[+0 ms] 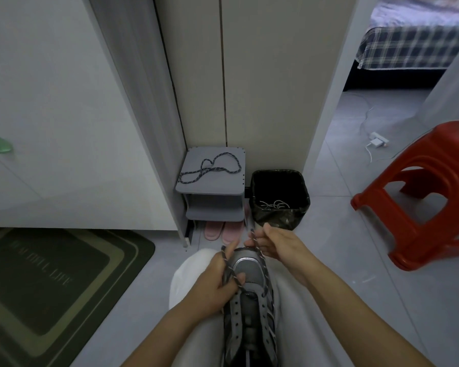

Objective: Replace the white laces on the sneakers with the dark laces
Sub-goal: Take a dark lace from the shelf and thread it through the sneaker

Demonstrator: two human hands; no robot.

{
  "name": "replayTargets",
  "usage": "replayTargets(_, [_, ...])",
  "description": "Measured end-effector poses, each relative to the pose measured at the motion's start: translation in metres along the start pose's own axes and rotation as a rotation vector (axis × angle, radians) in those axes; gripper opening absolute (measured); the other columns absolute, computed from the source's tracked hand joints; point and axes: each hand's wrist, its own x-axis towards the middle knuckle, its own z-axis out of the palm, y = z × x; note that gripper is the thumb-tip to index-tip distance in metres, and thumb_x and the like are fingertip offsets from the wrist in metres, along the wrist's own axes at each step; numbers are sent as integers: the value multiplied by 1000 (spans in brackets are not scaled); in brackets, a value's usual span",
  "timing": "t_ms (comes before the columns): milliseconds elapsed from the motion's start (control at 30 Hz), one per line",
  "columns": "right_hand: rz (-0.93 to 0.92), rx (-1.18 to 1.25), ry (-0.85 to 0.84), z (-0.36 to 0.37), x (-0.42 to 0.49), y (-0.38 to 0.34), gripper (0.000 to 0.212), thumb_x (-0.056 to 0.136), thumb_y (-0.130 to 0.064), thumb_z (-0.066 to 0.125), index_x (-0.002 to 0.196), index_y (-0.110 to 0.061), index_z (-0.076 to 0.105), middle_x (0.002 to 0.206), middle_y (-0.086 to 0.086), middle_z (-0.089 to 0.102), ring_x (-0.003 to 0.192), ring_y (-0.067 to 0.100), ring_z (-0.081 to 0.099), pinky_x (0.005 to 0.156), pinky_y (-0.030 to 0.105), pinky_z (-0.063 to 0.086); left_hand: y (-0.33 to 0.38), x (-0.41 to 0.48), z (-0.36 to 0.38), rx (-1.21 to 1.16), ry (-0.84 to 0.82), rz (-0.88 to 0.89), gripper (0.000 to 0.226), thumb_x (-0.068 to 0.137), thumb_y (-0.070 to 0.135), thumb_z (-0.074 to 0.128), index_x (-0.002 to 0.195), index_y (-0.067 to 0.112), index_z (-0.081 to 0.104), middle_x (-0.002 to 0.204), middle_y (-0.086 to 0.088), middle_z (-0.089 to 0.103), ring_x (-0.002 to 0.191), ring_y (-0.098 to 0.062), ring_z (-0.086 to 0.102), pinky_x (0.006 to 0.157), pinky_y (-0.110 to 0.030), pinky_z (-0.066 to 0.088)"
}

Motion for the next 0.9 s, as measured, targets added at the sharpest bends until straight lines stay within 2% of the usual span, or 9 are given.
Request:
replayTargets(133, [-139,-279,-150,10,-3,-3,12,88,-16,62,97,-22,67,98,-5,68,91,4,63,87,22,50,-1,2,-9,149,14,44,56,88,41,57,138,45,32,111,17,54,104,15,46,84,-3,35])
replayTargets(233, [-226,-403,-83,21,-1,-6,17,88,-10,61,89,-27,65,91,-13,63,83,-2,57,84,19,46,7,7,-27,188,-33,-70,35,84,47,48,115,37,60,102,10,65,96,-6,60,84,-27,49])
replayTargets(333, [-269,-463,0,18,1,-12,17,87,-14,63,87,-31,64,87,-13,61,80,3,57,84,27,49,18,7,-48,370,326,-191,24,86,29,47,82,14,66,79,2,67,79,-19,62,70,-32,49])
replayTargets(400, [-248,-425,-24,14,0,-15,15,87,-13,63,88,-27,65,82,-1,65,75,10,59,80,33,52,30,1,-55,323,462,-73,21,86,32,49,75,18,60,75,7,62,75,-13,58,66,-33,47])
replayTargets(533, [-249,-346,-46,14,-3,-19,14,88,-8,61,88,-21,65,78,13,65,73,17,59,78,34,53,44,-12,-39,736,-72,57,46,74,73,30,84,32,49,91,13,47,93,-9,42,80,-27,35])
replayTargets(667, [-228,-336,-64,14,-2,-11,19,88,-7,61,85,-25,64,74,7,63,71,16,58,77,34,52,50,-25,-32,893,-156,61,60,75,68,12,87,26,53,97,6,50,97,-14,42,81,-28,33])
replayTargets(733, [-223,-355,-77,14,-2,-8,19,87,-8,62,85,-27,65,72,5,61,70,14,57,75,33,51,65,-32,-33,790,-234,68,51,85,61,25,81,21,55,91,3,56,88,-14,47,75,-25,34])
replayTargets(833, [-261,-415,-124,15,-5,-11,18,87,-14,64,89,-31,68,71,-9,59,70,5,55,73,23,47,96,-39,-44,361,-378,-72,33,93,45,47,71,21,52,65,8,51,59,-5,44,54,-17,33])
replayTargets(900, [-297,-477,-201,18,-8,-14,17,90,-18,61,101,-27,70,77,-16,63,75,-2,58,75,19,47,112,-36,-60,162,-348,-117,29,91,41,54,68,24,54,57,9,48,53,-5,44,55,-20,38])
